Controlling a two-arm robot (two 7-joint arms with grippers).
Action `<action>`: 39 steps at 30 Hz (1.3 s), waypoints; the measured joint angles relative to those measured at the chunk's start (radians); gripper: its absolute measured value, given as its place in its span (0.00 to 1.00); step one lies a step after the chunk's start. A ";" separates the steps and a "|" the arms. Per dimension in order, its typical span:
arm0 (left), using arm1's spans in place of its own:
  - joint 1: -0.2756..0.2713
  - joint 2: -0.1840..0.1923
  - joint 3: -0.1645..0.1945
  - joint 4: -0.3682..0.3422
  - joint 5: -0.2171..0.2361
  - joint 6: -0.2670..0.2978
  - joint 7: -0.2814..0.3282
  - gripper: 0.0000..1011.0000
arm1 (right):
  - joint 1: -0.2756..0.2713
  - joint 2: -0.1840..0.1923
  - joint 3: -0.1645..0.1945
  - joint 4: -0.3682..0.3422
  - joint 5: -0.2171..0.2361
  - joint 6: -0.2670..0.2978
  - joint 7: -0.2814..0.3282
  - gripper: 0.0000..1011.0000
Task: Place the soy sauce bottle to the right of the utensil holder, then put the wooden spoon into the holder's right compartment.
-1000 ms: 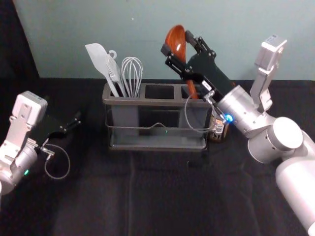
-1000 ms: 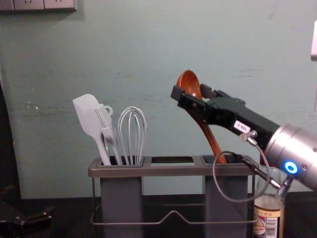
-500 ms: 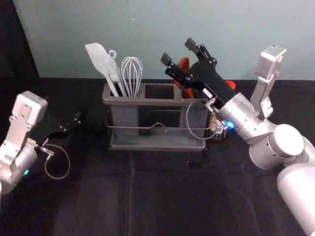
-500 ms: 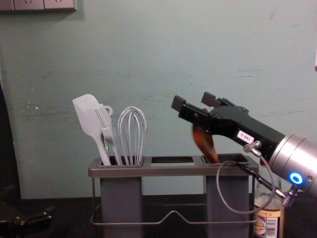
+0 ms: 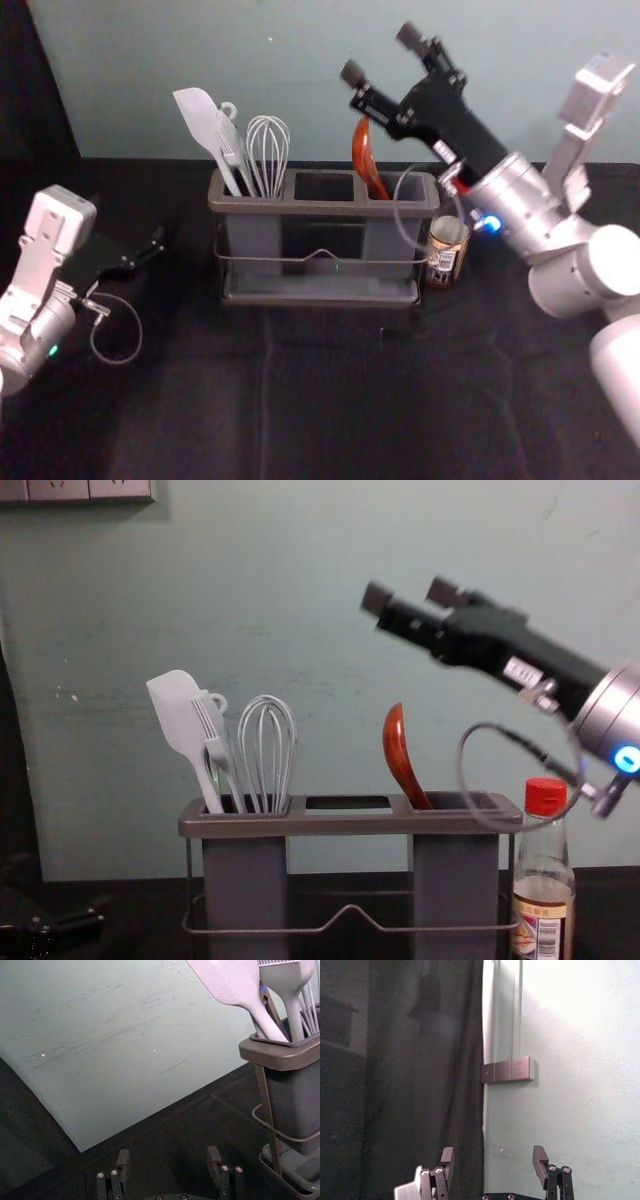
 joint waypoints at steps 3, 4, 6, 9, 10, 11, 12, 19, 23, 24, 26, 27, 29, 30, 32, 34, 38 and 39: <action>0.000 0.000 0.000 0.000 0.000 0.000 0.000 0.99 | -0.003 0.014 0.012 -0.021 0.003 0.004 -0.008 0.99; 0.000 0.000 0.000 0.000 0.000 0.000 0.000 0.99 | -0.007 0.024 0.023 -0.035 0.009 0.005 -0.012 0.99; 0.000 0.000 0.000 0.000 0.000 0.000 0.000 0.99 | -0.018 0.043 0.046 -0.056 0.021 0.005 -0.017 0.99; 0.000 0.000 0.000 0.000 0.000 0.000 0.000 0.99 | -0.031 0.063 0.069 -0.074 0.029 0.005 -0.025 0.99; 0.000 0.000 0.000 0.000 0.000 0.000 0.000 0.99 | -0.035 0.070 0.077 -0.079 0.031 0.005 -0.028 0.99; 0.000 0.000 0.000 0.000 0.000 0.000 0.000 0.99 | -0.045 0.082 0.092 -0.087 0.035 0.005 -0.033 0.99; 0.000 0.000 0.000 0.000 0.000 0.000 0.000 0.99 | -0.055 0.096 0.108 -0.093 0.037 0.005 -0.038 0.99; 0.000 0.000 0.000 0.000 0.000 0.000 0.000 0.99 | -0.090 0.139 0.155 -0.116 0.016 0.019 -0.083 0.99; 0.000 0.000 0.000 0.000 0.000 0.000 0.000 0.99 | -0.108 0.167 0.172 -0.113 -0.042 0.051 -0.129 0.99; 0.000 0.000 0.000 0.000 0.000 0.000 0.000 0.99 | -0.110 0.170 0.174 -0.108 -0.050 0.055 -0.134 0.99; 0.000 0.000 0.000 0.000 0.000 0.000 0.000 0.99 | -0.114 0.174 0.177 -0.094 -0.067 0.062 -0.143 0.99; 0.000 0.000 0.000 0.000 0.000 0.000 0.000 0.99 | -0.116 0.178 0.179 -0.077 -0.084 0.069 -0.153 0.99; 0.000 0.000 0.000 0.000 0.000 0.000 0.000 0.99 | -0.117 0.181 0.179 -0.058 -0.103 0.077 -0.162 0.99; 0.000 0.000 0.000 0.000 0.000 0.000 0.000 0.99 | -0.117 0.182 0.179 -0.037 -0.119 0.085 -0.170 0.99; 0.000 0.000 0.000 0.000 0.000 0.000 0.000 0.99 | -0.117 0.183 0.176 -0.017 -0.135 0.098 -0.178 0.99; 0.000 0.000 0.000 0.000 0.000 0.000 0.000 0.99 | -0.114 0.183 0.168 0.017 -0.163 0.128 -0.194 0.99; 0.000 0.000 0.000 0.000 0.000 0.000 0.000 0.99 | -0.109 0.176 0.153 0.063 -0.208 0.188 -0.229 0.99; 0.000 0.000 0.000 0.000 0.000 0.000 0.000 0.99 | -0.108 0.172 0.148 0.074 -0.223 0.218 -0.245 0.99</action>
